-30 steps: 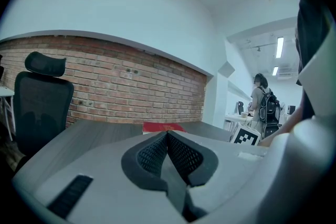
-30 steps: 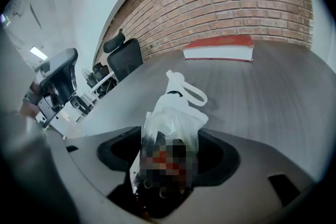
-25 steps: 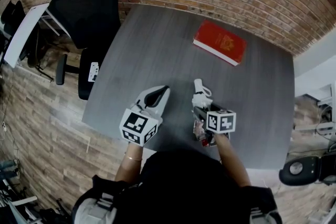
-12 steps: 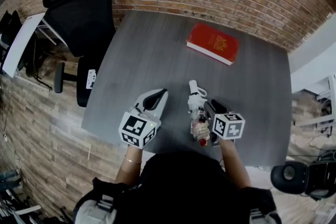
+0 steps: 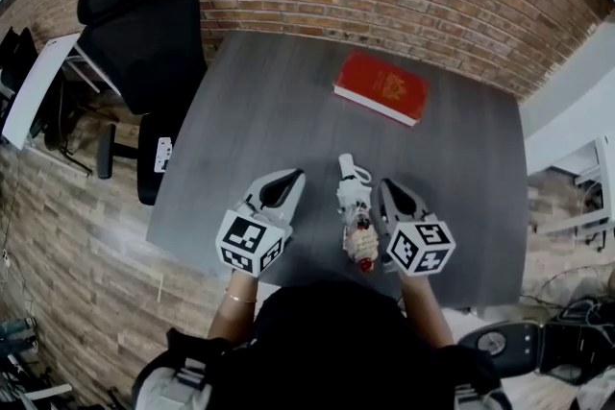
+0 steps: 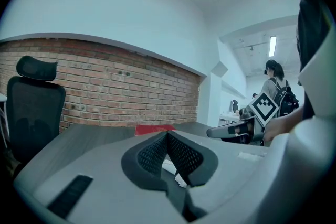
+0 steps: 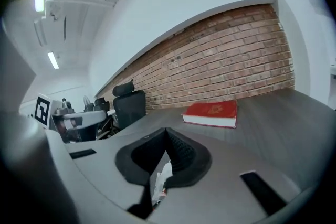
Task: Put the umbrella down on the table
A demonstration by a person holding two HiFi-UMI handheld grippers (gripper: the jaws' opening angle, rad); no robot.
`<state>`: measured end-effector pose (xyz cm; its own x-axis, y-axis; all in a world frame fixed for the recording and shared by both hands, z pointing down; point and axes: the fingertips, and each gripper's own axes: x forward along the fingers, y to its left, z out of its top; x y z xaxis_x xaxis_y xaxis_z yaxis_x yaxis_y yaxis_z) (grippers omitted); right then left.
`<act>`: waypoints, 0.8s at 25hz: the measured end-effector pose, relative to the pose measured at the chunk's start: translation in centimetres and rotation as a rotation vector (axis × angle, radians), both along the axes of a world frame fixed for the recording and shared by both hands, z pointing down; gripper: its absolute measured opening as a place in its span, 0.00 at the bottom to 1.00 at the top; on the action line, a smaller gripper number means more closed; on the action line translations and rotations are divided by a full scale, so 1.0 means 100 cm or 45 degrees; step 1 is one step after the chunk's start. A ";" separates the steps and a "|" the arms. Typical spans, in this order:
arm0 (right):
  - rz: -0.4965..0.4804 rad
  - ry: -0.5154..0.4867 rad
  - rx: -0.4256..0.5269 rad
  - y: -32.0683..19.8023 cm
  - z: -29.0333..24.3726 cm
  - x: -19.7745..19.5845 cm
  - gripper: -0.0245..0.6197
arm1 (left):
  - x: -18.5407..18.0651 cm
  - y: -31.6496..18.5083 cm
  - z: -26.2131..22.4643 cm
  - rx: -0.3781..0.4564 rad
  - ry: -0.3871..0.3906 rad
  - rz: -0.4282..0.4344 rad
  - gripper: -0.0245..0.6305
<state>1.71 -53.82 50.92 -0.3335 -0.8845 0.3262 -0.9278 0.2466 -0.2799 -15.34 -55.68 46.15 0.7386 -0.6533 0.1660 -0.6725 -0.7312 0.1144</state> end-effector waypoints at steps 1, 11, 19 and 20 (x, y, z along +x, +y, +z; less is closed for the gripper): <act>0.004 -0.009 0.008 0.000 -0.003 0.000 0.04 | 0.000 0.001 0.000 0.000 -0.001 0.000 0.04; -0.016 -0.012 0.050 0.005 -0.019 -0.005 0.04 | 0.001 0.006 -0.001 0.001 0.006 -0.011 0.04; -0.039 0.000 0.063 0.006 -0.023 -0.010 0.04 | -0.002 0.009 -0.001 0.006 0.007 -0.024 0.04; -0.040 0.000 0.060 0.006 -0.023 -0.011 0.04 | -0.003 0.009 -0.001 0.008 0.006 -0.026 0.04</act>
